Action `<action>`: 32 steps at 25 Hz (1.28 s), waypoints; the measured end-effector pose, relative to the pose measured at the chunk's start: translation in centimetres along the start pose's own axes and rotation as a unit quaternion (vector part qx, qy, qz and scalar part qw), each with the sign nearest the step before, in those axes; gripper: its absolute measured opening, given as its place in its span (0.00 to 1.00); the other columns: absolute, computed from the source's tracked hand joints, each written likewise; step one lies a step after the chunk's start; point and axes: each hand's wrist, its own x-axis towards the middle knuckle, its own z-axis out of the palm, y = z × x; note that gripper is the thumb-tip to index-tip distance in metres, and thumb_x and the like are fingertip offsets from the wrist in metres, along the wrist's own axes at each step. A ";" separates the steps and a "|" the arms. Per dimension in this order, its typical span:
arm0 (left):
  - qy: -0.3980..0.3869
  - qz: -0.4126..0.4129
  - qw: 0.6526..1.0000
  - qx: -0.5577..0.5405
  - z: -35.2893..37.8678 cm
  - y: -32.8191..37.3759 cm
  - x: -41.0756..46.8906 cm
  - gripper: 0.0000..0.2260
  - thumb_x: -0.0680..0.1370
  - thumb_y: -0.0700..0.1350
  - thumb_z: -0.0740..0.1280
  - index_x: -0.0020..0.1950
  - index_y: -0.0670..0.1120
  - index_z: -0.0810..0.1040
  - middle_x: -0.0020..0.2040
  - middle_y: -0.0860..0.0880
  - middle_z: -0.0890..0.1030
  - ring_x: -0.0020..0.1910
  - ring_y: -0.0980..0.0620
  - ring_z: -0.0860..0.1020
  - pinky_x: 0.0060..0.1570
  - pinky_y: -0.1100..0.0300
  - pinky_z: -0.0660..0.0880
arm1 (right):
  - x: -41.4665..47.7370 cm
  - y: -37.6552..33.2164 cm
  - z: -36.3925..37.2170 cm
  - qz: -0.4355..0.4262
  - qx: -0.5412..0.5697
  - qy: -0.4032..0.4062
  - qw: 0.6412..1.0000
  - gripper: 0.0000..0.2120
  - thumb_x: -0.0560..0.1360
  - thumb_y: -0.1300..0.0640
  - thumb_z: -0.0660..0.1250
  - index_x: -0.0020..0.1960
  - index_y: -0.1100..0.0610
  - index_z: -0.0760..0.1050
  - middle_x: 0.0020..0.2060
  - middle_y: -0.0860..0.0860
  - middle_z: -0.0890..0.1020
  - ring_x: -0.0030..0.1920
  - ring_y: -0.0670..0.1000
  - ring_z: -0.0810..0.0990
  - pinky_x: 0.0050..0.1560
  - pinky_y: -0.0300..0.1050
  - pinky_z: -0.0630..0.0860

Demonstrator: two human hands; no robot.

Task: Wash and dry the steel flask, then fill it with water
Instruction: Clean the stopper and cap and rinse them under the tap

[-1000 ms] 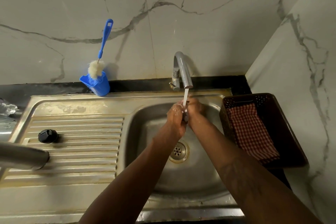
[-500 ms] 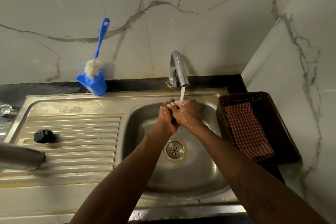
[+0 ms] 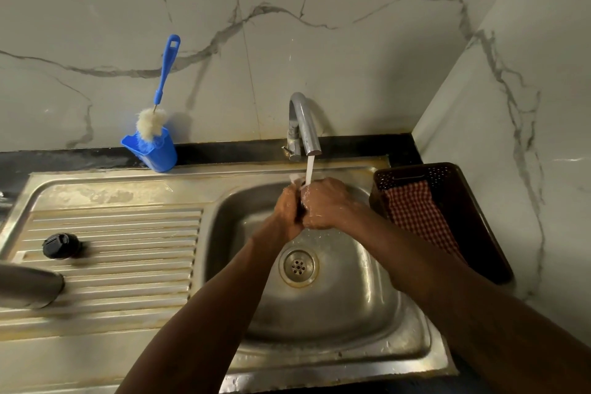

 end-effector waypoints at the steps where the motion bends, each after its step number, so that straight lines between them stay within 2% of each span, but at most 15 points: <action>1: -0.001 -0.001 1.000 0.025 0.6 0.1 -0.4 0.19 0.87 0.49 0.54 0.62 0.39 0.79 0.49 0.39 0.82 0.50 0.44 0.81 0.50 0.50 0.81 | 0.1 -0.6 -0.2 0.053 0.054 -0.034 0.997 0.16 0.78 0.50 0.70 0.63 0.55 0.78 0.53 0.54 0.82 0.48 0.52 0.79 0.47 0.43 0.75; 3: -0.036 -0.042 0.998 0.000 0.6 0.1 -1.4 0.14 0.86 0.44 0.56 0.58 0.38 0.79 0.52 0.34 0.81 0.52 0.44 0.82 0.53 0.50 0.80 | 1.0 -0.7 -1.0 0.149 0.345 -0.110 0.920 0.11 0.77 0.61 0.69 0.59 0.57 0.78 0.51 0.55 0.81 0.47 0.51 0.79 0.44 0.43 0.78; 5: 0.028 0.000 0.996 0.083 0.4 -0.4 -1.5 0.18 0.82 0.45 0.56 0.61 0.35 0.79 0.57 0.30 0.81 0.55 0.40 0.82 0.55 0.46 0.81 | 1.6 -0.5 -1.4 0.205 0.619 -0.138 0.746 0.04 0.77 0.65 0.69 0.51 0.59 0.79 0.49 0.56 0.83 0.50 0.54 0.83 0.51 0.50 0.83; 6: 0.017 0.016 1.000 0.021 -0.1 -0.2 -1.1 0.20 0.81 0.46 0.55 0.61 0.36 0.80 0.57 0.31 0.82 0.54 0.39 0.82 0.55 0.45 0.80 | 1.8 -0.4 -1.2 0.212 0.637 -0.102 0.734 0.03 0.77 0.61 0.71 0.50 0.58 0.80 0.48 0.56 0.84 0.50 0.55 0.84 0.52 0.51 0.84; 10: -0.043 0.028 0.995 -0.080 -2.5 -0.3 1.0 0.31 0.85 0.62 0.52 0.65 0.38 0.80 0.59 0.36 0.84 0.54 0.40 0.83 0.59 0.45 0.78 | 1.4 0.2 1.4 0.022 0.225 0.026 0.974 0.06 0.77 0.52 0.73 0.53 0.51 0.83 0.46 0.50 0.83 0.47 0.51 0.84 0.46 0.43 0.80; 12: -0.084 -0.004 0.996 0.003 -2.5 0.0 1.7 0.36 0.83 0.71 0.51 0.56 0.41 0.82 0.49 0.39 0.86 0.48 0.42 0.83 0.57 0.47 0.76 | 0.2 1.3 1.7 -0.112 0.102 0.013 0.988 0.08 0.76 0.54 0.73 0.54 0.49 0.84 0.50 0.48 0.83 0.50 0.50 0.81 0.49 0.41 0.74; 15: -0.024 -0.015 0.998 0.062 -2.3 0.0 1.5 0.25 0.84 0.63 0.58 0.52 0.43 0.81 0.40 0.45 0.82 0.41 0.47 0.80 0.50 0.52 0.76 | -0.7 2.0 1.4 -0.154 0.055 0.049 0.985 0.07 0.78 0.51 0.70 0.54 0.48 0.83 0.50 0.48 0.83 0.50 0.49 0.81 0.55 0.43 0.76; 19: 0.021 0.020 0.998 0.054 0.1 0.2 1.0 0.15 0.85 0.49 0.59 0.52 0.42 0.82 0.39 0.43 0.84 0.40 0.46 0.82 0.40 0.57 0.80 | 0.8 -1.0 1.1 0.068 0.099 -0.027 0.992 0.16 0.78 0.54 0.71 0.65 0.55 0.78 0.57 0.55 0.82 0.56 0.56 0.82 0.56 0.49 0.80; 21: -0.018 0.030 0.998 0.044 0.5 0.2 0.0 0.12 0.85 0.43 0.56 0.49 0.44 0.78 0.35 0.45 0.83 0.34 0.48 0.81 0.28 0.59 0.76 | 1.9 -1.7 0.3 0.200 0.386 -0.088 0.896 0.15 0.77 0.62 0.69 0.63 0.58 0.78 0.55 0.57 0.82 0.56 0.58 0.82 0.56 0.51 0.81; 23: 0.036 0.002 0.994 0.105 0.8 0.0 0.5 0.15 0.83 0.47 0.55 0.49 0.43 0.80 0.40 0.41 0.83 0.38 0.46 0.81 0.36 0.56 0.75 | 1.7 -1.5 -0.8 0.267 0.669 -0.115 0.684 0.11 0.75 0.67 0.65 0.56 0.60 0.81 0.52 0.58 0.85 0.54 0.57 0.83 0.57 0.57 0.81; 25: 0.016 0.025 1.000 -0.004 -0.2 0.0 0.2 0.19 0.80 0.51 0.55 0.51 0.41 0.81 0.43 0.40 0.82 0.42 0.44 0.81 0.45 0.52 0.77 | 1.8 -0.7 -0.7 0.296 0.773 -0.083 0.555 0.08 0.77 0.61 0.69 0.55 0.60 0.81 0.50 0.57 0.86 0.51 0.56 0.84 0.53 0.58 0.81; 26: 0.000 0.041 0.998 -0.043 -0.9 -0.2 0.7 0.19 0.79 0.50 0.55 0.54 0.39 0.81 0.46 0.39 0.82 0.44 0.43 0.80 0.46 0.51 0.79 | 2.1 -0.5 -0.2 0.317 0.764 -0.045 0.560 0.11 0.77 0.55 0.71 0.57 0.58 0.81 0.50 0.56 0.86 0.49 0.56 0.85 0.50 0.57 0.82; 28: -0.013 0.066 0.995 -0.070 -1.4 -0.2 1.2 0.19 0.78 0.49 0.56 0.58 0.39 0.80 0.49 0.38 0.82 0.47 0.41 0.80 0.46 0.49 0.80 | 2.4 -0.3 1.3 0.329 0.598 0.044 0.730 0.18 0.74 0.44 0.73 0.58 0.54 0.81 0.49 0.53 0.85 0.46 0.54 0.85 0.48 0.52 0.83; 30: -0.011 0.057 0.997 -0.041 -1.5 0.2 1.6 0.23 0.83 0.56 0.56 0.53 0.41 0.83 0.46 0.40 0.84 0.48 0.43 0.81 0.50 0.49 0.78 | 2.1 0.2 2.7 0.167 0.360 0.068 0.915 0.12 0.75 0.46 0.73 0.55 0.51 0.82 0.47 0.49 0.83 0.47 0.52 0.83 0.45 0.44 0.79; 32: -0.024 0.021 0.999 0.044 -2.1 0.7 2.0 0.33 0.83 0.68 0.53 0.57 0.42 0.84 0.47 0.41 0.85 0.49 0.42 0.83 0.52 0.49 0.79 | 0.9 1.3 3.4 -0.038 0.211 0.038 0.976 0.07 0.75 0.55 0.73 0.52 0.50 0.82 0.46 0.48 0.82 0.47 0.51 0.83 0.44 0.42 0.78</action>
